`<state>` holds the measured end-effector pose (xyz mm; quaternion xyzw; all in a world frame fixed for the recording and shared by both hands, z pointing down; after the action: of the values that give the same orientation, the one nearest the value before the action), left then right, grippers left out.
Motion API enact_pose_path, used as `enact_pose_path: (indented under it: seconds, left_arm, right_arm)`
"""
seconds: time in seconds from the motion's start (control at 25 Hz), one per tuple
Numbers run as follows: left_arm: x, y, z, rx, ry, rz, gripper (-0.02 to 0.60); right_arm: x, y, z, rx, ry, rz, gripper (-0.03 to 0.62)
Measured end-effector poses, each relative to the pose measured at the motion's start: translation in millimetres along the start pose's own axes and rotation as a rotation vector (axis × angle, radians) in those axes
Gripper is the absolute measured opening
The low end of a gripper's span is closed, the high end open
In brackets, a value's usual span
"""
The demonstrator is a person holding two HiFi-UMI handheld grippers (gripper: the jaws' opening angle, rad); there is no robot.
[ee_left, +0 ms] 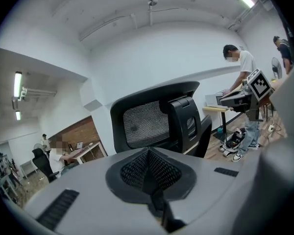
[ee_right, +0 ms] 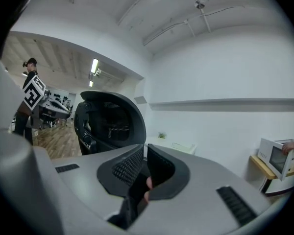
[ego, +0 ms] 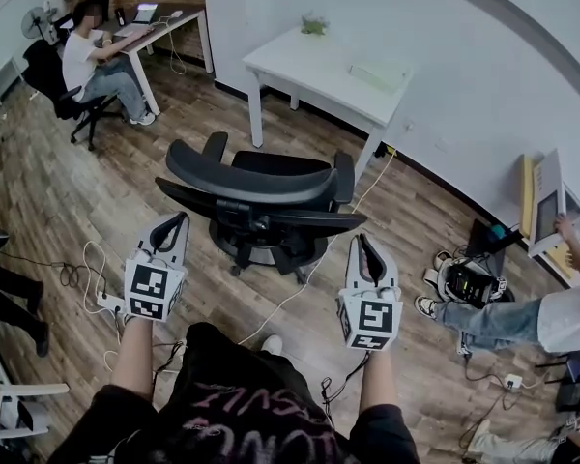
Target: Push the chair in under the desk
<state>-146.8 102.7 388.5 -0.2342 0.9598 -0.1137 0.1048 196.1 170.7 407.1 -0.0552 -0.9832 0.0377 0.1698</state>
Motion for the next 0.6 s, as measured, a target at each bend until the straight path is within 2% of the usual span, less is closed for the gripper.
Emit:
enact_pose_path:
  seconds: [0.12,0.4,0.6]
  left_arm:
    - [3,-1,-2,0.015,-0.052,0.020,0.015]
    - [15,-5,-2,0.023,-0.112,0.034,0.016]
    - [27,-10,-6,0.026,-0.094,0.017,0.017]
  right_arm:
    - [0,-5,-1,0.005,0.014,0.022,0.031]
    - [7,-18,-1,0.007,0.047,0.066,0.032]
    - [12,-22,3,0.006,0.062,0.084,0.044]
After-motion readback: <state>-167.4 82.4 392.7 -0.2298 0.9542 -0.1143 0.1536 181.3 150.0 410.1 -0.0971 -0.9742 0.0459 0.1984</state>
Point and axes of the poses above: the fingertips, and each gripper's own axes: y backward along the fingers, x to its left, z out of its top, the point moved 4 cm from there along y, backward along the fingers, and after that the axes turned 12 degrees about y, right-handed, at the moved point
